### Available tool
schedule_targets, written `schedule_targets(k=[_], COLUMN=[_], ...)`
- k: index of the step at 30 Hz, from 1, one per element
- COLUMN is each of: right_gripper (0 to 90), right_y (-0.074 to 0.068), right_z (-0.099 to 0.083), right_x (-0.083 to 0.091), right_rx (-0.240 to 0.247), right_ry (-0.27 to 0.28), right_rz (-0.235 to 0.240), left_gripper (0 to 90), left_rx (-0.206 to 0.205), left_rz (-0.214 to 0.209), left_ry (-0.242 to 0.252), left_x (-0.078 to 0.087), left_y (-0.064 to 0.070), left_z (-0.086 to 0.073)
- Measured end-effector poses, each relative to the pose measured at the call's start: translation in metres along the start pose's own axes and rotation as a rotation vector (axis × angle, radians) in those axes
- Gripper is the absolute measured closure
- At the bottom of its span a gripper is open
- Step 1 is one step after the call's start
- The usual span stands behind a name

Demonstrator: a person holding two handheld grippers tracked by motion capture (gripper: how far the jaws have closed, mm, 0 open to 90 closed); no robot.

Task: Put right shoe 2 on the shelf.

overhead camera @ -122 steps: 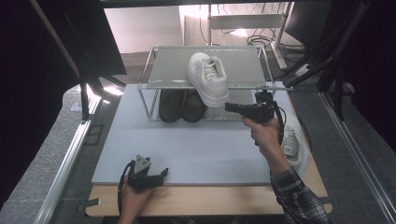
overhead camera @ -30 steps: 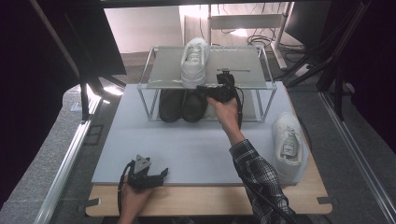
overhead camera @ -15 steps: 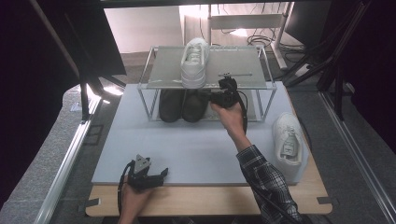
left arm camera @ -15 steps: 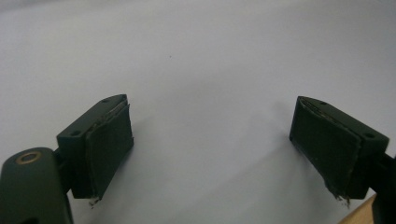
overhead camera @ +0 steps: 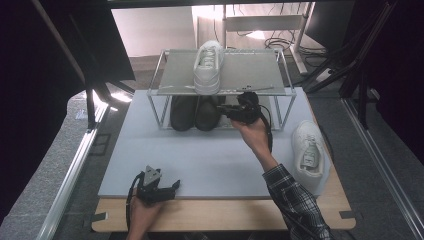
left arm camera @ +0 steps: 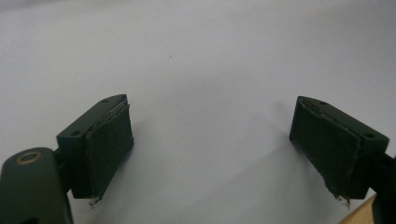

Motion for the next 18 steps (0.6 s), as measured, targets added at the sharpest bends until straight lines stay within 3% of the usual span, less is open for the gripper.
schedule_targets(k=[11,18], right_gripper=[55.4,49.5], right_y=[-0.011,-0.011], right_z=[-0.018,-0.033], right_x=[0.006,0.009], right_rx=[0.14,0.168], right_ry=[-0.017,-0.04], right_rz=[-0.056,-0.078], left_gripper=[12.8,12.8], left_rx=[0.0,0.001], left_rz=[0.001,0.0], left_ry=[-0.002,0.0], left_x=[0.0,0.0], left_y=[0.0,0.0], left_z=[0.0,0.0])
Point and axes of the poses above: each handheld gripper's, and its own axes: x roughly backward along the jaws, z roughly out of its top, y roughly to its right, the point moved 1 cm from there along -x, roughly forward along the jaws, and after that the axes turned 13 degrees about -z, right-handed, at the moved point
